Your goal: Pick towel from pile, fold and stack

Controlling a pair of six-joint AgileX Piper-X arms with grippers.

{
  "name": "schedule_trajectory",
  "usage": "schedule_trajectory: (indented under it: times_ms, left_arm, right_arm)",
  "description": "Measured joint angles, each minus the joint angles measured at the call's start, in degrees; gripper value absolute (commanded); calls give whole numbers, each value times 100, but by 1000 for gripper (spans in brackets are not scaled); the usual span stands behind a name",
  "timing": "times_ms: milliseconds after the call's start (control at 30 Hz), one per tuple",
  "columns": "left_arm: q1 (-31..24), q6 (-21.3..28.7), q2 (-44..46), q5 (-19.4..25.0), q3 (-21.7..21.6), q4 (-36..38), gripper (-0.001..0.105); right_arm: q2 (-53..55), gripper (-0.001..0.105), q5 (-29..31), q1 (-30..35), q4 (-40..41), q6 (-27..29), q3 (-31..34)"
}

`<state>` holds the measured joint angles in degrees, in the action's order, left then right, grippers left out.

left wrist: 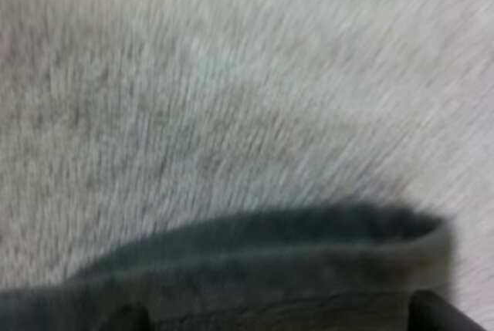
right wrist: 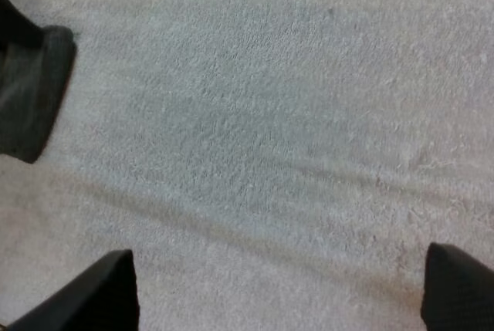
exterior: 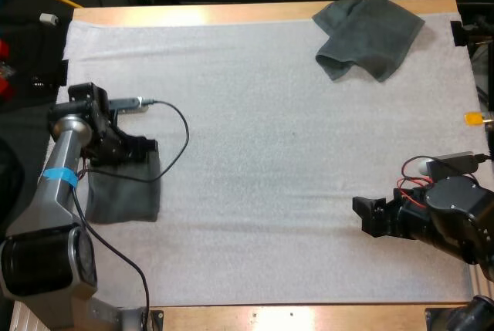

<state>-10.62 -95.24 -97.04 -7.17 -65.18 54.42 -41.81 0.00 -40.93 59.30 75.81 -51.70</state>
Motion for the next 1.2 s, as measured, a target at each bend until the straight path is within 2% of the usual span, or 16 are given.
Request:
schedule_trajectory:
  times_ms: [233,400,500,700,867,1000,1200]
  left_arm:
    - [0,-15,899,-420,-439,100,62]
    - [0,-21,1910,-546,-437,89,62]
    - [0,-44,2417,-652,-437,108,62]
    - [0,-209,3143,-1131,-437,123,62]
    - [0,-225,3614,-1248,-441,275,62]
    - [13,-236,3878,-1247,-441,450,62]
    - [382,-253,4009,-1247,-441,477,62]
  right_arm:
    - [0,72,0,0,-163,0,0]
    - [0,72,-19,0,-598,0,0]
    - [-60,72,-284,0,-923,0,0]
    - [-567,72,-485,0,-1477,62,0]
    - [-1152,72,-557,85,-2043,168,0]
    - [-1560,72,-901,545,-2324,184,0]
    - [-1715,72,-1267,1720,-2361,236,0]
